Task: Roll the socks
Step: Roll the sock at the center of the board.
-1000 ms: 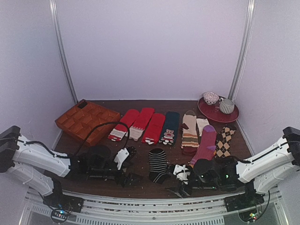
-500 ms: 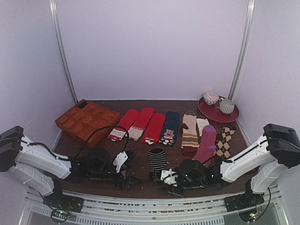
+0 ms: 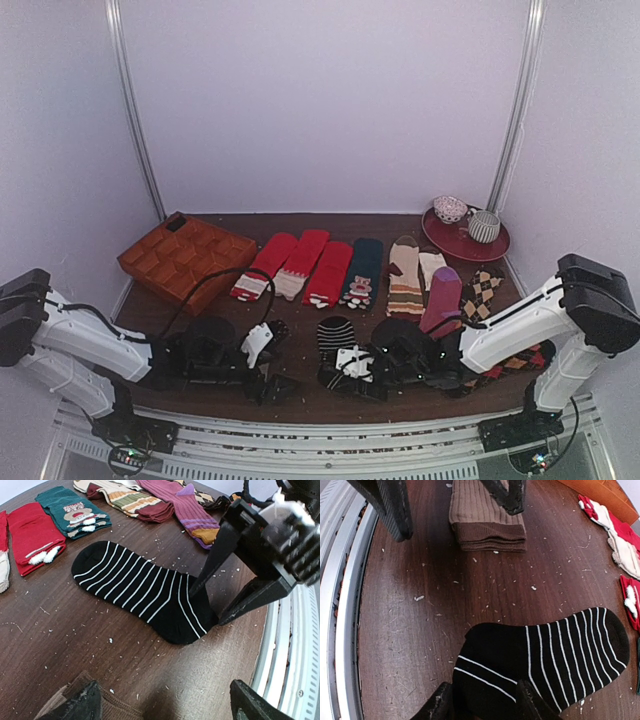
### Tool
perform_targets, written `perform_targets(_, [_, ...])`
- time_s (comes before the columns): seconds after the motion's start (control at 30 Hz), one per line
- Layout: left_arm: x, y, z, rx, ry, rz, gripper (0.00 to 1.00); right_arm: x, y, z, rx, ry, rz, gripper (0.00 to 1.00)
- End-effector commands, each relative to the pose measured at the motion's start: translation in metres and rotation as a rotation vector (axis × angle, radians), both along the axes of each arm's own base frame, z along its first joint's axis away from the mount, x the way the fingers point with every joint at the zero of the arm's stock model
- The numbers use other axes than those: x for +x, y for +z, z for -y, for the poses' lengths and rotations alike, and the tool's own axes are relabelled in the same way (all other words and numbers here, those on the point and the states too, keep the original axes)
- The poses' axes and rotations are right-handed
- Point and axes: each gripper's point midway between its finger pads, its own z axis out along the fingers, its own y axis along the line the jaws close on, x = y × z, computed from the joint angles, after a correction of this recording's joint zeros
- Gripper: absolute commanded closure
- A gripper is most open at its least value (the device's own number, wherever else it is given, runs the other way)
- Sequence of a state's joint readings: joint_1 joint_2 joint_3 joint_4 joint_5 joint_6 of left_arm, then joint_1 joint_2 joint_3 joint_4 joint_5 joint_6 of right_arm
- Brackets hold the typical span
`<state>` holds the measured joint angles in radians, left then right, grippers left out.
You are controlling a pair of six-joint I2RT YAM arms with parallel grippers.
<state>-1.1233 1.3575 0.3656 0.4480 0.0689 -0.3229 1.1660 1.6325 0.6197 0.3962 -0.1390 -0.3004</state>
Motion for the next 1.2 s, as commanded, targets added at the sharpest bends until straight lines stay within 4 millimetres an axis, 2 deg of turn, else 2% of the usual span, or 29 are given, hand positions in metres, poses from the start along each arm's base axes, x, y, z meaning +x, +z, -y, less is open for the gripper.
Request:
perform_targets(0.0, [0.001,0.007,0.001,-0.029,-0.002,0.029,0.12,-0.010,-0.019,0.007,-0.088,0.056,-0.061,0.57])
perform_targets(0.13, [0.001,0.008,0.001,-0.026,-0.002,0.031,0.12,-0.011,-0.021,0.008,-0.096,0.064,-0.083,0.57])
perform_targets(0.37, [0.001,0.010,0.003,-0.014,-0.016,0.041,0.12,-0.004,-0.037,0.013,-0.155,0.032,-0.087,0.55])
perform_targets(0.43, [0.000,0.011,0.004,-0.010,-0.026,0.044,0.12,-0.005,-0.040,0.016,-0.170,0.021,-0.107,0.60])
perform_targets(0.57, [-0.002,0.016,0.002,-0.028,-0.039,0.064,0.12,-0.008,-0.042,0.022,-0.186,-0.016,-0.153,0.79])
perform_targets(0.67, [-0.003,0.019,0.001,-0.038,-0.051,0.087,0.13,-0.012,-0.046,0.024,-0.210,-0.043,-0.216,0.86])
perform_targets(0.87, [-0.002,0.028,0.008,-0.067,-0.090,0.151,0.27,-0.028,-0.045,0.012,-0.184,-0.046,-0.436,0.92])
perform_targets(1.0, [-0.005,0.033,0.015,-0.120,-0.140,0.219,0.29,-0.030,-0.038,0.003,-0.136,-0.073,-0.666,0.92])
perform_targets(1.17, [-0.012,0.039,0.037,-0.153,-0.250,0.255,0.32,-0.033,-0.040,0.003,-0.137,-0.106,-0.865,0.92])
